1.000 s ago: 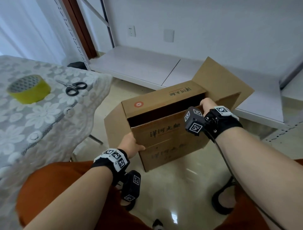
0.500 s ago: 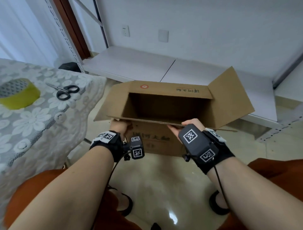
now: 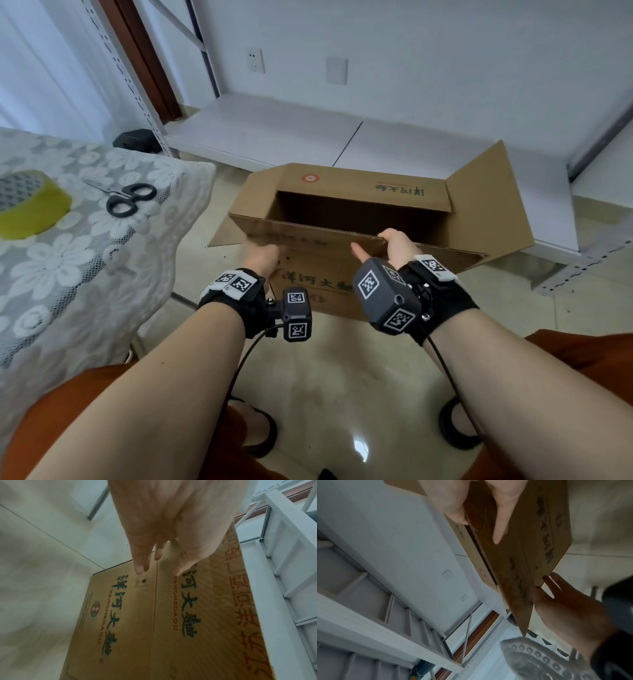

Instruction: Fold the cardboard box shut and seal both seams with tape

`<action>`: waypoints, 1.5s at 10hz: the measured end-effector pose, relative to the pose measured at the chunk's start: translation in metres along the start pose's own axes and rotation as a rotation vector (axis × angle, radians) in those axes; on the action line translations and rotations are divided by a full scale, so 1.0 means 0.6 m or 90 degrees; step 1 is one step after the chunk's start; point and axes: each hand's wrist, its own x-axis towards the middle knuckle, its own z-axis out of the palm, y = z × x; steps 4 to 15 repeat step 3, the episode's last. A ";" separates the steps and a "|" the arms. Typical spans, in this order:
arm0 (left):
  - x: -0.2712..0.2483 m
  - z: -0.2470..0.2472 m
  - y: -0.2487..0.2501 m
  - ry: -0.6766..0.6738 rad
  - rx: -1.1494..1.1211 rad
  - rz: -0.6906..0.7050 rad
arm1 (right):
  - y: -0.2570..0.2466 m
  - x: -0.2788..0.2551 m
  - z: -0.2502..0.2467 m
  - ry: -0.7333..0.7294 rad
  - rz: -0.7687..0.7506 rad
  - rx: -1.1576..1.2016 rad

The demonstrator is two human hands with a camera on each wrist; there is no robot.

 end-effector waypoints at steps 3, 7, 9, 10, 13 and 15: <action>-0.038 0.010 0.014 -0.183 0.024 -0.013 | -0.014 -0.036 -0.010 -0.059 0.014 -0.135; -0.038 0.010 0.014 -0.183 0.024 -0.013 | -0.014 -0.036 -0.010 -0.059 0.014 -0.135; -0.038 0.010 0.014 -0.183 0.024 -0.013 | -0.014 -0.036 -0.010 -0.059 0.014 -0.135; -0.038 0.010 0.014 -0.183 0.024 -0.013 | -0.014 -0.036 -0.010 -0.059 0.014 -0.135; -0.038 0.010 0.014 -0.183 0.024 -0.013 | -0.014 -0.036 -0.010 -0.059 0.014 -0.135; -0.038 0.010 0.014 -0.183 0.024 -0.013 | -0.014 -0.036 -0.010 -0.059 0.014 -0.135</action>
